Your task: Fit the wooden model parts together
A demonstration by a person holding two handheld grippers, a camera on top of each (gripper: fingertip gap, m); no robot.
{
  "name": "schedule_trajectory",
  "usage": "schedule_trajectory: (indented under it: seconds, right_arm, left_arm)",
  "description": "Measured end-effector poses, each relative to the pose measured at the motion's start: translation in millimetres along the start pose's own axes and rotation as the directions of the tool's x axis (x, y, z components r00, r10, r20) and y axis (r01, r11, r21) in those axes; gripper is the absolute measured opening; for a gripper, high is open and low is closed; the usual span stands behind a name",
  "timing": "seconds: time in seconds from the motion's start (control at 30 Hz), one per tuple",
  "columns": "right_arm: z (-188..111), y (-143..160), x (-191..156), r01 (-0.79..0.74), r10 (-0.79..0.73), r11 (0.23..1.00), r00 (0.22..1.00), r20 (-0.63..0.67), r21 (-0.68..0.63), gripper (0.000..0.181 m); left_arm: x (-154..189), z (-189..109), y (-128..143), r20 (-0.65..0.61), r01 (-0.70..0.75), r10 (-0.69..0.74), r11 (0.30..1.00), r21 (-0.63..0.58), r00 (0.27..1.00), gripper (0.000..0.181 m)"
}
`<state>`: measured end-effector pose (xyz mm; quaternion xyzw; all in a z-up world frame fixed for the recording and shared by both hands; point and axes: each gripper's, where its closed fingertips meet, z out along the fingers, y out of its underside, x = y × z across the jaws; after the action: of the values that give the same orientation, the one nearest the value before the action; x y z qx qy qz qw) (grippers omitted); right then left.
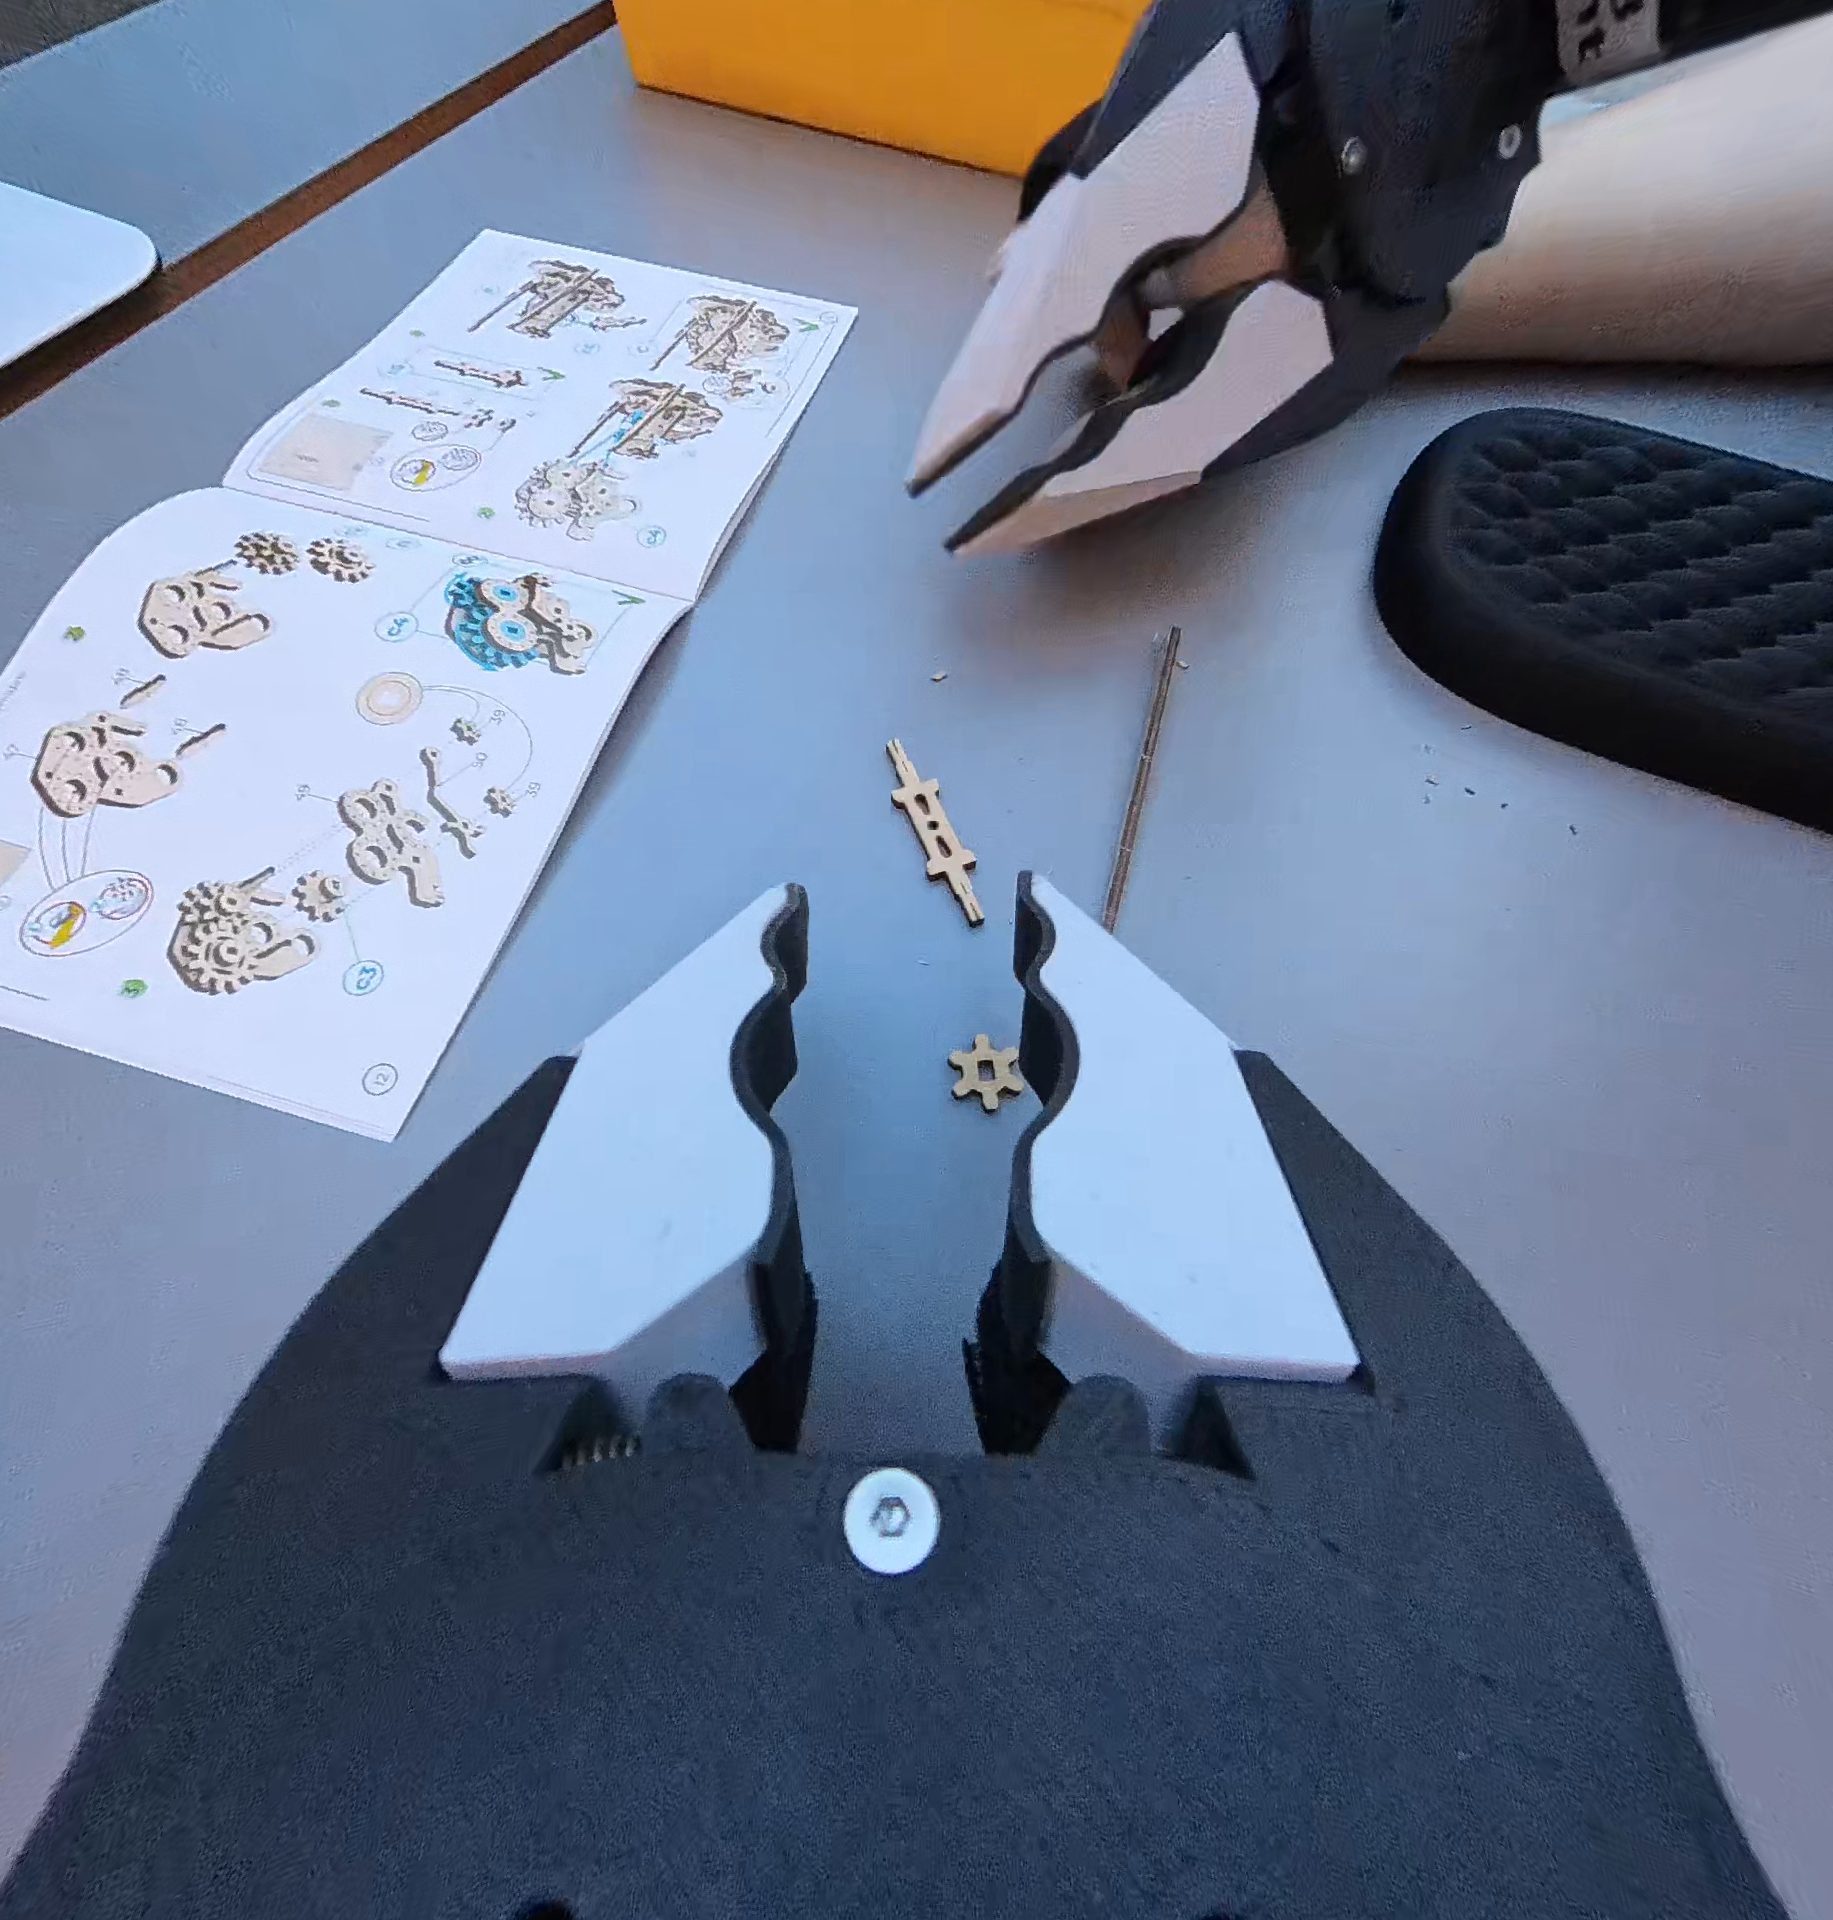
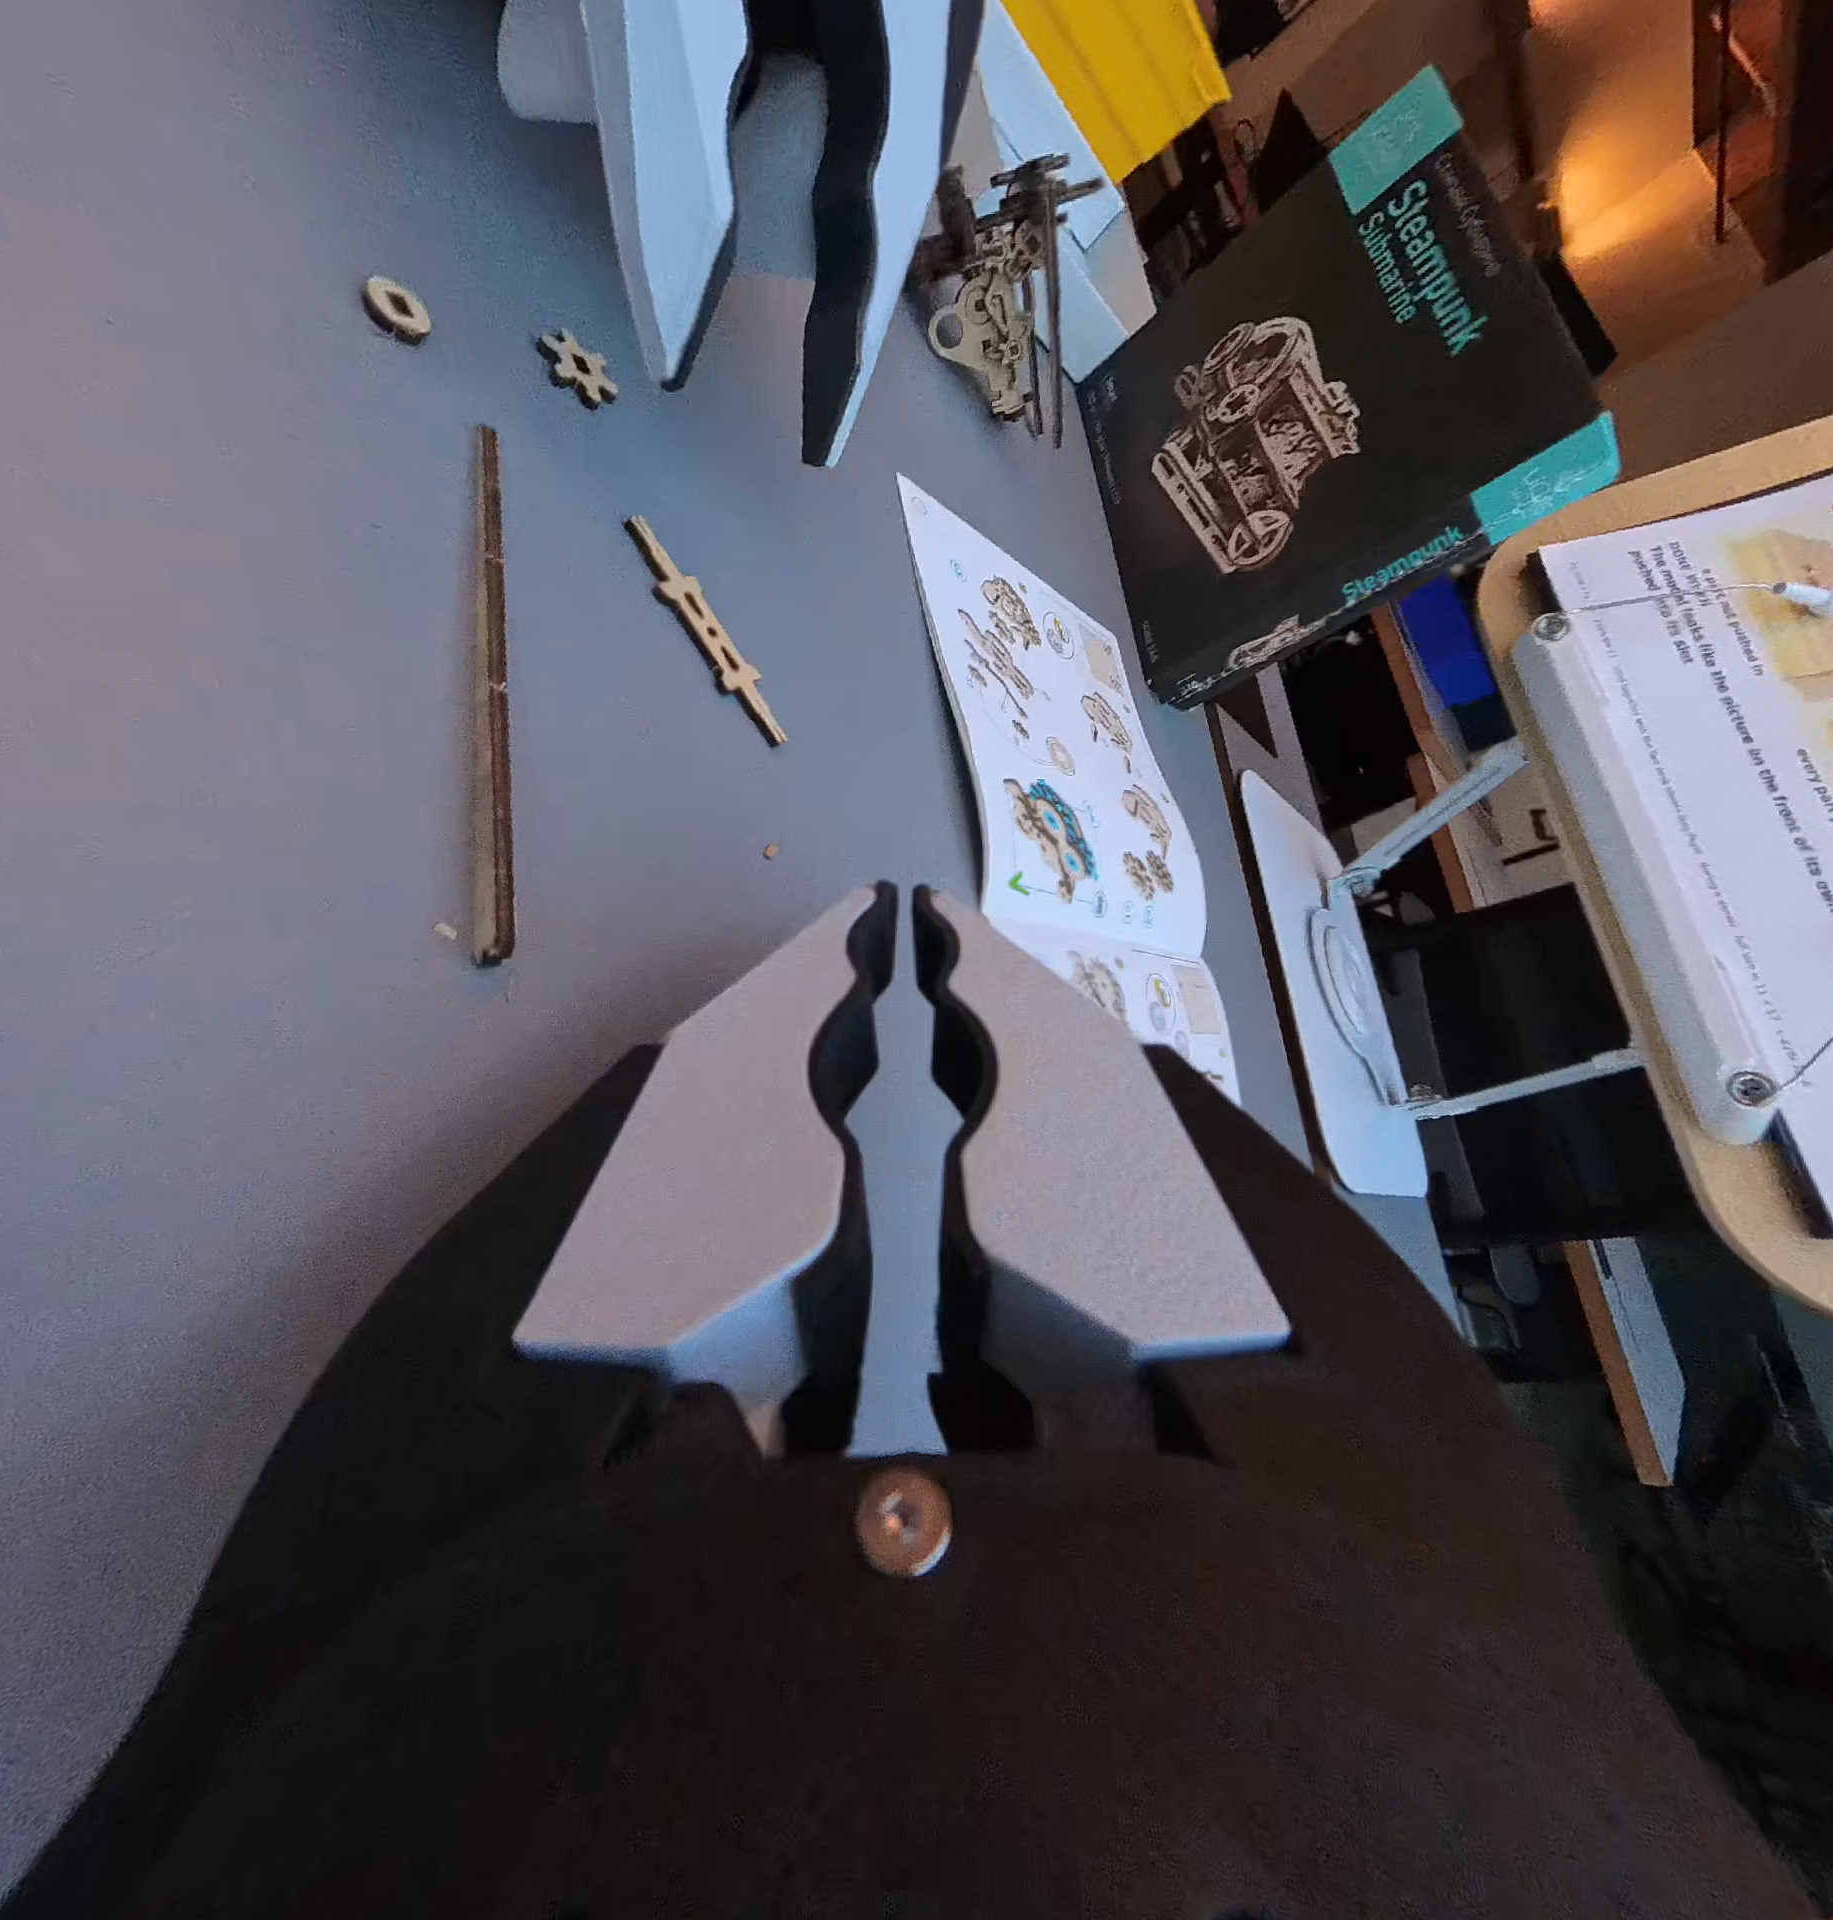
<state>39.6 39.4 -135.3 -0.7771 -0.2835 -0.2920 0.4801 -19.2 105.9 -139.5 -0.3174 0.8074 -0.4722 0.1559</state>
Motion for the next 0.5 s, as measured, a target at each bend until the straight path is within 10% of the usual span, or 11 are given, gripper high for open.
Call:
schedule_trajectory:
  seconds: [0.5]
  right_arm:
    - [7, 14, -3, -0.042, 0.045, 0.997, 0.998, 0.033, -0.072, 0.0]
  left_arm:
    - [-10, -2, 6, 0.031, 0.073, -0.072, 0.997, -0.029, 0.997, 0.018]
